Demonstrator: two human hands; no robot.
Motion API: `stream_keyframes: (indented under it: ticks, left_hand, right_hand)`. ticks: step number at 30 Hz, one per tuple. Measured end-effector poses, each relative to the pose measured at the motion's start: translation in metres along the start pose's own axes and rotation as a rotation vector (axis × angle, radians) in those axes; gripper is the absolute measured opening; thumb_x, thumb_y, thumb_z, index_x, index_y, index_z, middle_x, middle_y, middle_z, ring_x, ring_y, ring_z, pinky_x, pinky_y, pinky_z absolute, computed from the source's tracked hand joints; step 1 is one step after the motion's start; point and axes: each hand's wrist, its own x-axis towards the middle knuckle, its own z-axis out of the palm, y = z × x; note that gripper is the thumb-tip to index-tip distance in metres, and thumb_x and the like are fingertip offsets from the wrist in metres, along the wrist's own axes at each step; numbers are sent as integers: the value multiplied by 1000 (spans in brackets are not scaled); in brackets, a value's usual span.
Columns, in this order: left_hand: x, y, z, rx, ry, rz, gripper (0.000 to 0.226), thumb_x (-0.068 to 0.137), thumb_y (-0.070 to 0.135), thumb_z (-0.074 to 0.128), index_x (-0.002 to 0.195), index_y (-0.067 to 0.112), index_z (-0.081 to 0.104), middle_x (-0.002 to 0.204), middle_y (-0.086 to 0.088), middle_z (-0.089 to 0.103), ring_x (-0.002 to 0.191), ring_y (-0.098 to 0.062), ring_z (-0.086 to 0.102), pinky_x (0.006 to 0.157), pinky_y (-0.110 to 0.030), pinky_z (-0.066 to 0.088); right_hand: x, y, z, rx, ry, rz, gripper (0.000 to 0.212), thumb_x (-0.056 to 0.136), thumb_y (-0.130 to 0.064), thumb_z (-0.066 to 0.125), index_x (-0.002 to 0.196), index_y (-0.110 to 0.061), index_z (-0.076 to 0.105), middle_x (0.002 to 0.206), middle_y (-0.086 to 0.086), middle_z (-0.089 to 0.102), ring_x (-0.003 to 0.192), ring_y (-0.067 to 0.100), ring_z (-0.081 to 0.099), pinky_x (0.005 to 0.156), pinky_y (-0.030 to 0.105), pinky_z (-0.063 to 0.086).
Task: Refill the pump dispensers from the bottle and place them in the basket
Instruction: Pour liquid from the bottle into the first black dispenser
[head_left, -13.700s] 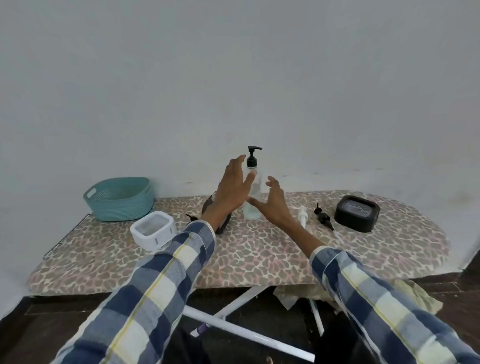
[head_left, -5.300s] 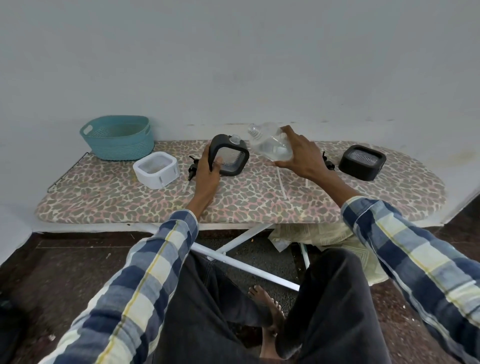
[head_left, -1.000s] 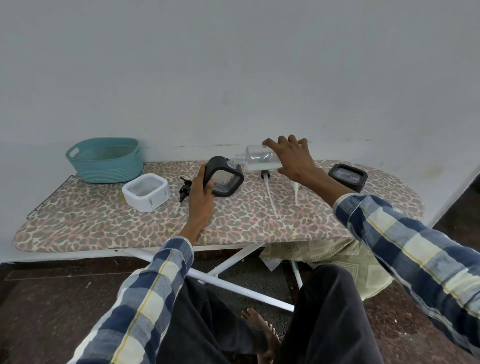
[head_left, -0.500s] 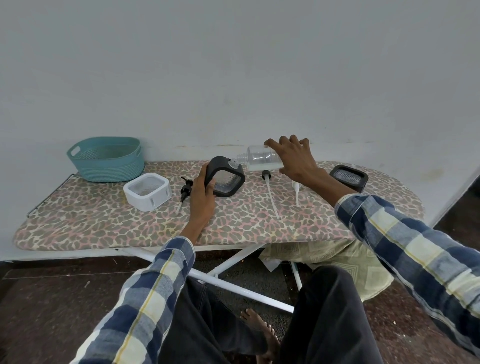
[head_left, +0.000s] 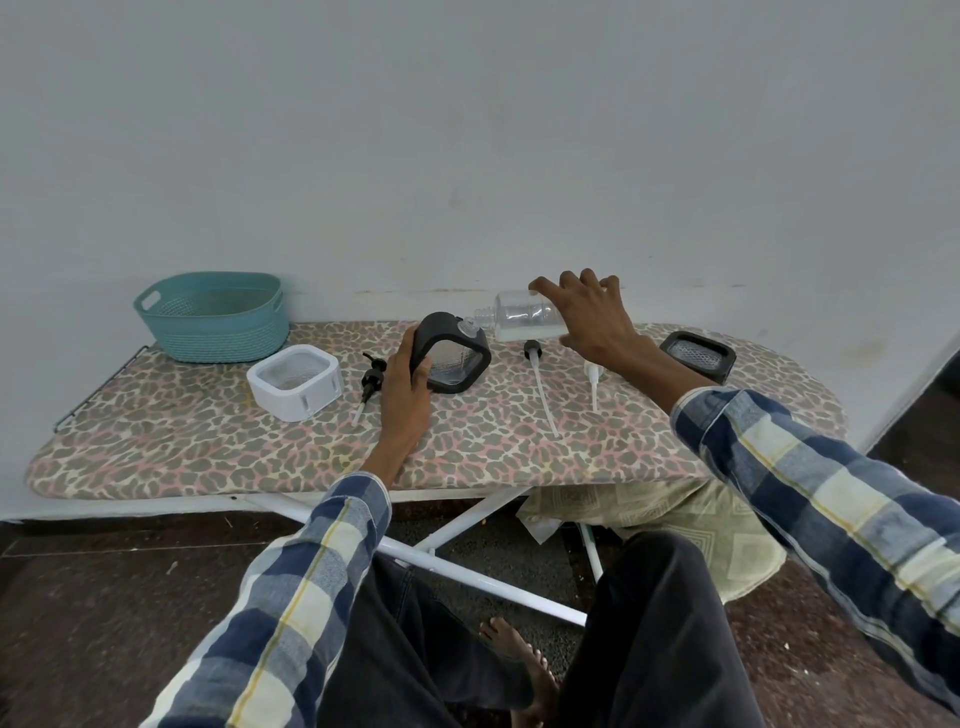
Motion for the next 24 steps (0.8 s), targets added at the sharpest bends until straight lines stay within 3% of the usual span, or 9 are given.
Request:
stream_keyframes:
  ticks: [5, 9, 12, 24]
  left_hand:
    - [1, 0, 1, -3, -5, -1, 55, 116, 24, 42, 169, 23, 27, 165, -11, 42, 150, -29, 44, 113, -30, 36]
    - [1, -1, 1, 1, -2, -9, 55, 116, 24, 43, 170, 23, 28, 165, -10, 43, 149, -29, 46, 118, -40, 42]
    - [1, -1, 1, 10, 2, -3, 55, 116, 23, 43, 169, 22, 28, 163, -11, 44, 147, -29, 47, 113, -33, 40]
    - [-1, 3, 0, -16, -9, -3, 55, 116, 28, 42, 170, 26, 27, 166, -10, 41, 149, -28, 45, 110, -29, 37]
  right_hand:
    - [0, 0, -1, -3, 0, -2, 85, 79, -7, 84, 148, -33, 41, 126, 8, 59, 118, 34, 55, 102, 54, 40]
    - [-1, 0, -1, -12, 1, -1, 86, 79, -9, 85, 148, -33, 40, 126, 8, 59, 118, 35, 55, 102, 54, 40]
    - [-1, 0, -1, -13, 2, -1, 85, 79, -8, 84, 148, -33, 40, 127, 8, 59, 118, 35, 55, 101, 54, 41]
    - [-1, 0, -4, -6, -5, -5, 86, 79, -8, 85, 148, -33, 40, 127, 8, 59, 119, 35, 55, 102, 55, 40]
